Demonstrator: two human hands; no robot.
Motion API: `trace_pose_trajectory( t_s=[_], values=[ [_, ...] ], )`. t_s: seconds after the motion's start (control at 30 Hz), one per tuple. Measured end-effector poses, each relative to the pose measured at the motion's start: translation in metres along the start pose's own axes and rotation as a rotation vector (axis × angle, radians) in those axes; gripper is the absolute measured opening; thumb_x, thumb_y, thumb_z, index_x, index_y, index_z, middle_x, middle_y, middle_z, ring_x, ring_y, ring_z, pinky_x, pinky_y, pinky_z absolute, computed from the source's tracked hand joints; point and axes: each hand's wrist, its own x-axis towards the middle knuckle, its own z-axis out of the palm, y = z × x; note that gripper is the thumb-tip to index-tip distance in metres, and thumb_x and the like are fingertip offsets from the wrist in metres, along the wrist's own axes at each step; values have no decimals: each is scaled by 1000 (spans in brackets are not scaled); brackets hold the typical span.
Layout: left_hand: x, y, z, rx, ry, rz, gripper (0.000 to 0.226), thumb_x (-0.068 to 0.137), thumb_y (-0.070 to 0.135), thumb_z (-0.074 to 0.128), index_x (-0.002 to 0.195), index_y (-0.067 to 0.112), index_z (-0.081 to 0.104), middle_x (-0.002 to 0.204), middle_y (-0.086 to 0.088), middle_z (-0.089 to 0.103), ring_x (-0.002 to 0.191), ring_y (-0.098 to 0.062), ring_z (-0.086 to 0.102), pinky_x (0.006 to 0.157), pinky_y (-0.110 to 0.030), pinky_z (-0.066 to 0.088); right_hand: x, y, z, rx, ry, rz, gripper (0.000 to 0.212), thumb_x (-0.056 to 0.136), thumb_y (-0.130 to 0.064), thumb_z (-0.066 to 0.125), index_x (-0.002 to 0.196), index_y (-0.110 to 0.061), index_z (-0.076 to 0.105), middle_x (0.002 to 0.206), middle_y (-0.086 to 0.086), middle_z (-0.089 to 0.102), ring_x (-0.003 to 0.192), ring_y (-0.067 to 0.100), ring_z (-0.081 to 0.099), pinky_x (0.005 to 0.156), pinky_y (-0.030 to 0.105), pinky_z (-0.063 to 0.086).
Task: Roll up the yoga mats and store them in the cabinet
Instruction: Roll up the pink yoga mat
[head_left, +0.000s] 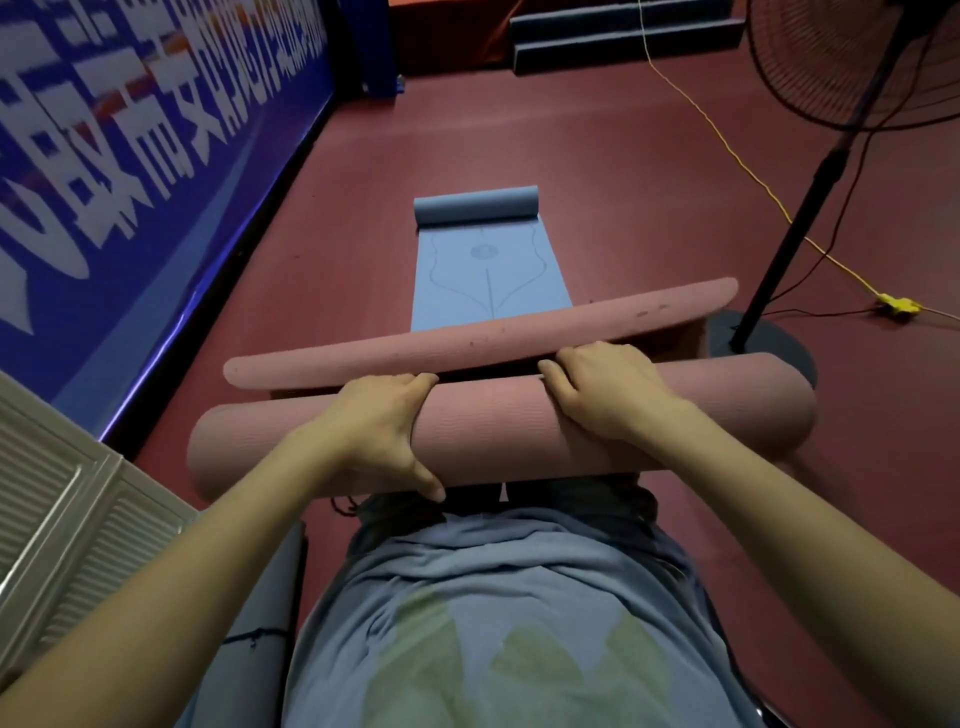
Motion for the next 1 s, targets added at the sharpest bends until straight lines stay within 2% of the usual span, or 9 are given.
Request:
trace_pose_trajectory(
  t_s=[0.13, 0.27, 0.47, 0.57, 0.63, 0.7, 0.83, 0.93, 1.0],
  values=[
    [17, -6, -9, -10, -65, -11, 123, 34, 89, 77, 140, 33, 46, 128, 10, 66, 111, -20, 63, 91, -37, 52, -2, 3, 12, 28, -37, 42, 53, 106, -48, 21, 98, -19, 65, 111, 8, 72, 105, 34, 64, 86, 45, 42],
    [28, -12, -21, -42, -164, -49, 111, 30, 87, 79, 126, 37, 58, 113, 14, 68, 101, -17, 64, 90, -38, 54, 9, 3, 10, 46, -114, 55, 60, 105, -55, 17, 96, -22, 67, 111, 10, 72, 106, 35, 63, 85, 45, 39],
    [27, -16, -26, -345, -368, -33, 75, 36, 65, 94, 104, 43, 71, 96, 31, 71, 92, 8, 65, 87, -23, 53, 22, 12, -14, 138, -447, 106, 73, 101, -67, 26, 126, -13, 68, 136, 16, 62, 122, 35, 57, 96, 41, 43],
    [28, -13, -22, -382, -450, 1, 74, 36, 64, 94, 103, 39, 74, 99, 29, 72, 94, 5, 67, 93, -27, 54, 19, 18, -16, 222, -587, 139, 81, 91, -76, 33, 142, -17, 58, 151, 10, 51, 136, 31, 48, 113, 40, 36],
    [31, -10, -22, -383, -472, 14, 78, 33, 67, 93, 103, 38, 73, 100, 27, 73, 95, 2, 68, 94, -31, 54, 13, 21, -15, 220, -619, 137, 88, 86, -80, 30, 145, -20, 55, 154, 8, 48, 139, 29, 45, 116, 42, 33],
    [34, -9, -21, -392, -462, 7, 82, 29, 71, 93, 102, 39, 73, 100, 26, 73, 96, 0, 68, 95, -33, 55, 5, 22, -11, 218, -600, 152, 78, 98, -72, 26, 141, -16, 59, 149, 12, 53, 135, 31, 49, 112, 40, 37],
    [33, -15, -16, -427, -364, -28, 88, 33, 69, 93, 113, 39, 71, 108, 25, 71, 102, -1, 66, 96, -34, 54, -10, 11, -7, 67, -279, 75, 64, 104, -59, 20, 112, -19, 69, 126, 8, 66, 116, 31, 59, 95, 44, 43],
    [32, -27, -16, -480, -210, -85, 113, 35, 71, 93, 138, 36, 61, 130, 22, 62, 118, -3, 59, 105, -32, 47, -14, 0, -3, -10, -179, 43, 55, 105, -52, 20, 111, -21, 65, 123, 3, 64, 118, 28, 58, 100, 48, 39],
    [32, -38, -17, -543, -95, -122, 112, 37, 78, 88, 137, 34, 63, 130, 20, 64, 120, -4, 60, 106, -33, 47, -15, -7, 1, -11, -152, 59, 54, 104, -53, 19, 115, -20, 61, 125, 3, 62, 121, 27, 55, 105, 50, 35]
  ],
)
